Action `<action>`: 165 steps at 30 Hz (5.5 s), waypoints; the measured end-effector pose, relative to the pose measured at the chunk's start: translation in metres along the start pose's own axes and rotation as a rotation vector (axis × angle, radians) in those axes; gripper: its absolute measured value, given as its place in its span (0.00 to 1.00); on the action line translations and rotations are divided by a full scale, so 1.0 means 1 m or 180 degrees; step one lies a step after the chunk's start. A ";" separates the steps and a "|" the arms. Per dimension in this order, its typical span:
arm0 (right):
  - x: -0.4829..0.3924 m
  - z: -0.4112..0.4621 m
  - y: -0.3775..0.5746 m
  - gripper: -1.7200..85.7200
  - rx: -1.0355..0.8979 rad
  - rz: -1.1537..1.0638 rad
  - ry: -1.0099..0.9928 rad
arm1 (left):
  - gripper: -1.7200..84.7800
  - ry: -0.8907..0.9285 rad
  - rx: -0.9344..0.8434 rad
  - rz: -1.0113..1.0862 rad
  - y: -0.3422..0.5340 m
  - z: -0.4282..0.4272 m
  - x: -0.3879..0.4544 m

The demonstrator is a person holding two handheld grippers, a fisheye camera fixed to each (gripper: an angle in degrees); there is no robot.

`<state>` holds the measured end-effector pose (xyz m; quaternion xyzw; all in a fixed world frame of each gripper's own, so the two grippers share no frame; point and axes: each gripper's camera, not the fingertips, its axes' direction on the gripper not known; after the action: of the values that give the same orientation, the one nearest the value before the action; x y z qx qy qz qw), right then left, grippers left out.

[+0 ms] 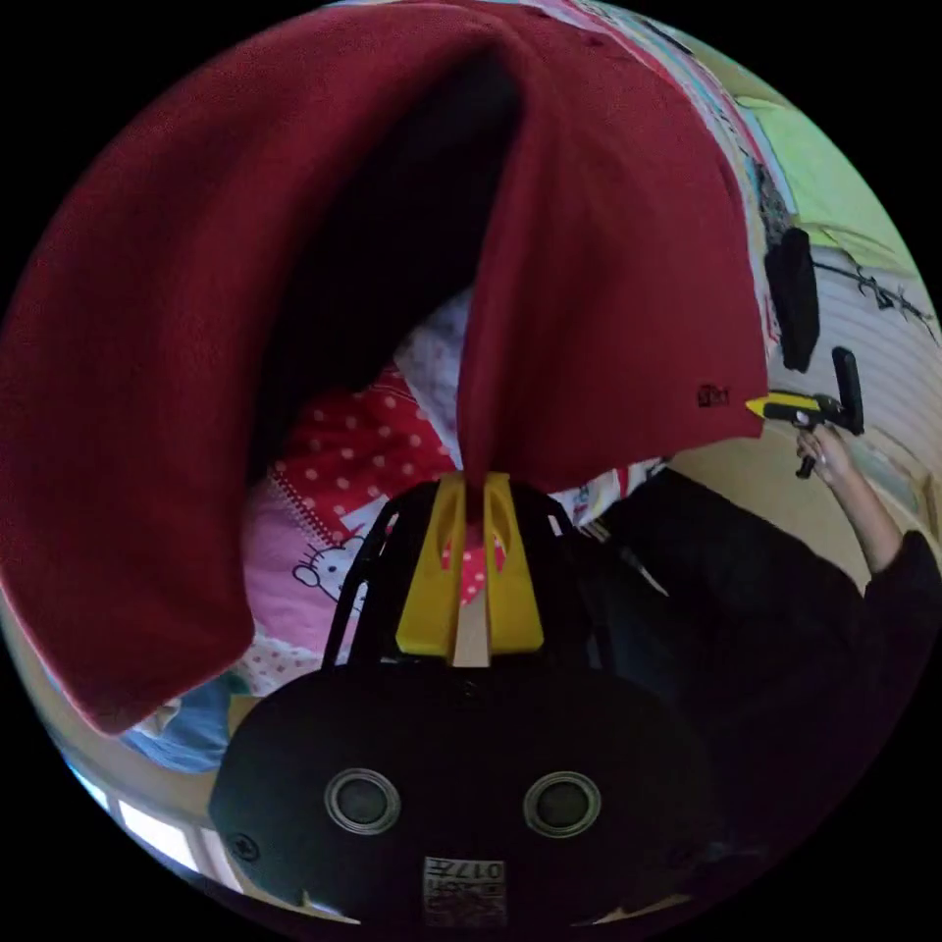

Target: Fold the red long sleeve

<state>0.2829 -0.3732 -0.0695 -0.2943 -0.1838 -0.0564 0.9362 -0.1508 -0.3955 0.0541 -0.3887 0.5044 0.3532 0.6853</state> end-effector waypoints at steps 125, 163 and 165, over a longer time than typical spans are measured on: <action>-0.055 -0.050 0.113 0.13 0.1895 -0.0498 -0.2730 | 0.15 0.1103 0.1295 -0.1010 0.251 0.059 0.112; 0.073 0.121 0.206 0.04 -0.0169 0.0003 -0.0580 | 0.05 0.0663 -0.0776 0.0385 0.181 0.070 0.025; 0.091 0.115 0.219 0.06 -0.0166 0.0107 -0.0412 | 0.05 0.1012 -0.0564 0.0305 0.194 0.055 0.020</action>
<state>0.3784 -0.1276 -0.0635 -0.3246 -0.2374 -0.0264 0.9152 -0.2930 -0.2576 0.0109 -0.4740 0.5913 0.3627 0.5424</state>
